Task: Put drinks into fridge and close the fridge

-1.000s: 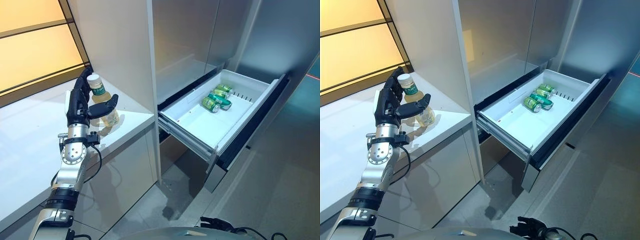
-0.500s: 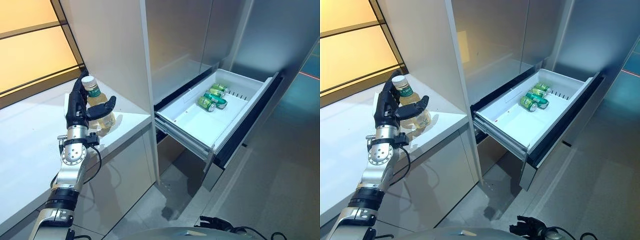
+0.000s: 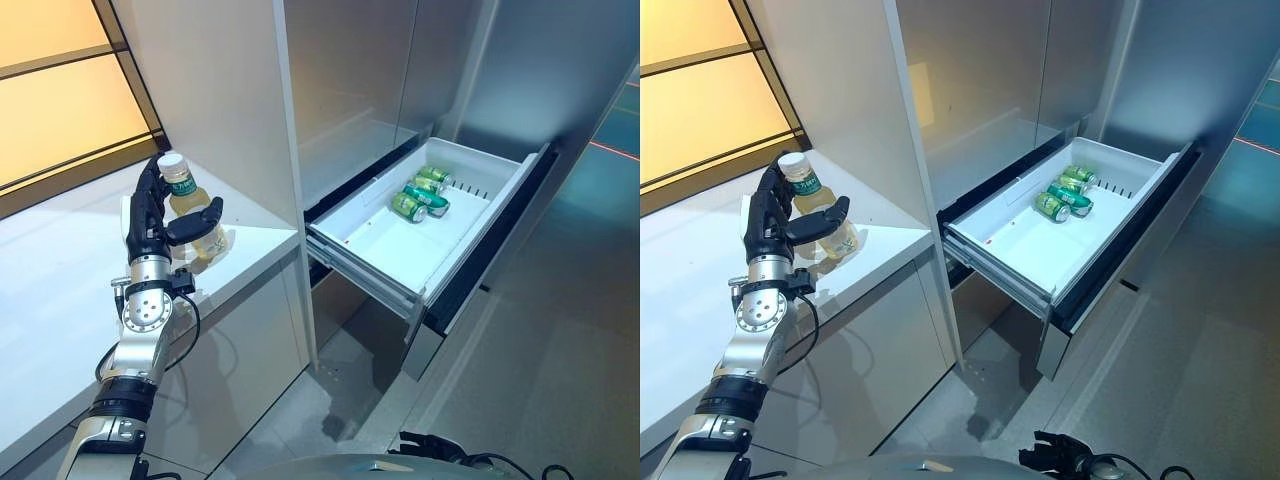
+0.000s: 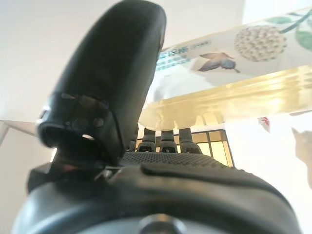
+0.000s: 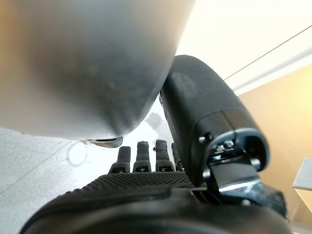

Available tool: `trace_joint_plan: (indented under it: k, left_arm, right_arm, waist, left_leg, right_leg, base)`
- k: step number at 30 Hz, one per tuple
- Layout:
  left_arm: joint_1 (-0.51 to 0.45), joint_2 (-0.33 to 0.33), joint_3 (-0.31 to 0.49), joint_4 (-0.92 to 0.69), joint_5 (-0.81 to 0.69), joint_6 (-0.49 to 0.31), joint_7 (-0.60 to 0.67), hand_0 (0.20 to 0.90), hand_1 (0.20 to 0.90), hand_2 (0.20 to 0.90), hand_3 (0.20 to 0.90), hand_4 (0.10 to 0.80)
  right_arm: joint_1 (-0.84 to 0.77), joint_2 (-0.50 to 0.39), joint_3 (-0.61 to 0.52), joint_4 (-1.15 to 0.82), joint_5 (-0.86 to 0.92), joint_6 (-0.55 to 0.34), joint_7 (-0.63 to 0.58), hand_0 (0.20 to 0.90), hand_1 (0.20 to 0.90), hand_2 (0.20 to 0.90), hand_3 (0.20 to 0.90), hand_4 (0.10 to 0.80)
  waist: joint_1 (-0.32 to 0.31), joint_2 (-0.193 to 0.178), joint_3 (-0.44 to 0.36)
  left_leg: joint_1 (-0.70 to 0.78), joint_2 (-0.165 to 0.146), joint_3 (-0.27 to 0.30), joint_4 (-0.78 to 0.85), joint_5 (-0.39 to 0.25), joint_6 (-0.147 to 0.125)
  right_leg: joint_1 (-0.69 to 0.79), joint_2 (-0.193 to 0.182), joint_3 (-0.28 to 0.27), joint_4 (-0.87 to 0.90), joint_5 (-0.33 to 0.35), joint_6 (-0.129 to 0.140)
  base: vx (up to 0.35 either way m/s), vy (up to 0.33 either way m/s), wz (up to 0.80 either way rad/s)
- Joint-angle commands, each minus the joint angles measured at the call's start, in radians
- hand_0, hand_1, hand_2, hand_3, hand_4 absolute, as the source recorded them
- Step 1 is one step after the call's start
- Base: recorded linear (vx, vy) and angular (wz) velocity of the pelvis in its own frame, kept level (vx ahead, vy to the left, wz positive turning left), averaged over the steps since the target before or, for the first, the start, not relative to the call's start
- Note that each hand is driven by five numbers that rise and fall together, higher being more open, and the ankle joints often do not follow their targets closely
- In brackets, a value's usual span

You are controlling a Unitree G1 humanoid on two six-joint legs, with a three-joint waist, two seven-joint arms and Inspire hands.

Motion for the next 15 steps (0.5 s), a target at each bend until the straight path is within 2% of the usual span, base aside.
trace_joint_plan:
  k: [1, 15]
  left_arm:
    - [-0.164, 0.086, 0.055, 0.015, -0.027, -0.086, 0.025, 0.900, 0.900, 0.900, 0.900, 0.800]
    - [-0.174, 0.087, 0.046, 0.016, -0.036, -0.077, 0.000, 0.900, 0.900, 0.900, 0.900, 0.800]
  right_arm:
    - [0.036, 0.003, 0.031, 0.027, -0.026, -0.005, 0.028, 0.900, 0.900, 0.900, 0.900, 0.800]
    - [0.029, 0.001, 0.029, 0.038, -0.025, -0.006, 0.032, 0.900, 0.900, 0.900, 0.900, 0.800]
  waist:
    - [-0.019, -0.006, -0.019]
    - [-0.020, -0.003, -0.023]
  left_leg:
    - [0.006, -0.036, 0.028, 0.013, -0.108, 0.036]
    - [0.006, -0.036, 0.026, 0.013, -0.109, 0.035]
  right_leg:
    - [-0.016, -0.039, 0.017, 0.102, -0.083, 0.087]
    - [-0.015, -0.037, 0.019, 0.099, -0.084, 0.086]
  base:
    - [0.000, 0.000, 0.00]
    - [0.000, 0.000, 0.00]
